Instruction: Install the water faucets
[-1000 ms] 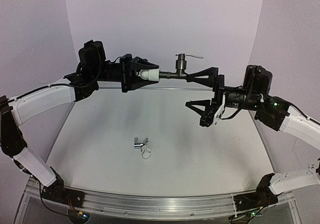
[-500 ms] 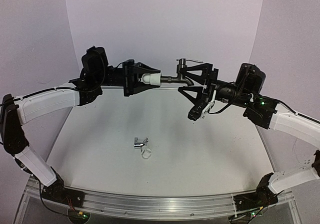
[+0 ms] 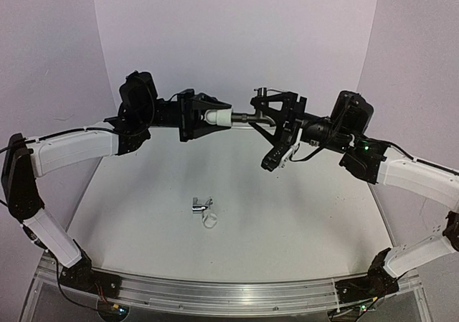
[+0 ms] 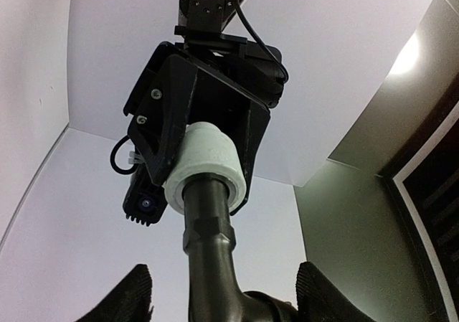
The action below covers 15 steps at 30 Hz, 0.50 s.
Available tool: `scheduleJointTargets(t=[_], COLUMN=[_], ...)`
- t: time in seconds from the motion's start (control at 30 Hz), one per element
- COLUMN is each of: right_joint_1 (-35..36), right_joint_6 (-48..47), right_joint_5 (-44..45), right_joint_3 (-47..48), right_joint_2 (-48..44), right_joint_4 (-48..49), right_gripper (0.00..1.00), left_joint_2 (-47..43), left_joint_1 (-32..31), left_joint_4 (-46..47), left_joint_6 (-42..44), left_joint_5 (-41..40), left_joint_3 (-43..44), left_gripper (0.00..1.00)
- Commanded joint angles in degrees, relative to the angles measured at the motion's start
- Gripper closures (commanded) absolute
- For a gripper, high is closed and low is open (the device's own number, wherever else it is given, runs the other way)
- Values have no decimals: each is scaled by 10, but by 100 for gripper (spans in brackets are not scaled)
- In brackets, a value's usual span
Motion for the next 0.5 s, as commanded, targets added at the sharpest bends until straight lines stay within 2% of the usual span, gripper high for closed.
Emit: scheduleJointTargets(t=[0.0, 0.23, 0.47], right_joint_1=[0, 0, 1], right_joint_6=[-7, 15, 52], right_joint_5=[0, 0, 9], right_joint_3=[24, 23, 24], right_joint_2=[11, 5, -3], right_joint_4=[31, 32, 27], right_gripper=[42, 56, 67], left_joint_2=[2, 8, -3], left_joint_1=[-8, -8, -7], left_joint_4=[68, 79, 24], left_joint_6=[-98, -93, -10], left_joint_5=[27, 22, -6], left_joint_3=[6, 13, 42], left_gripper=[100, 100, 100])
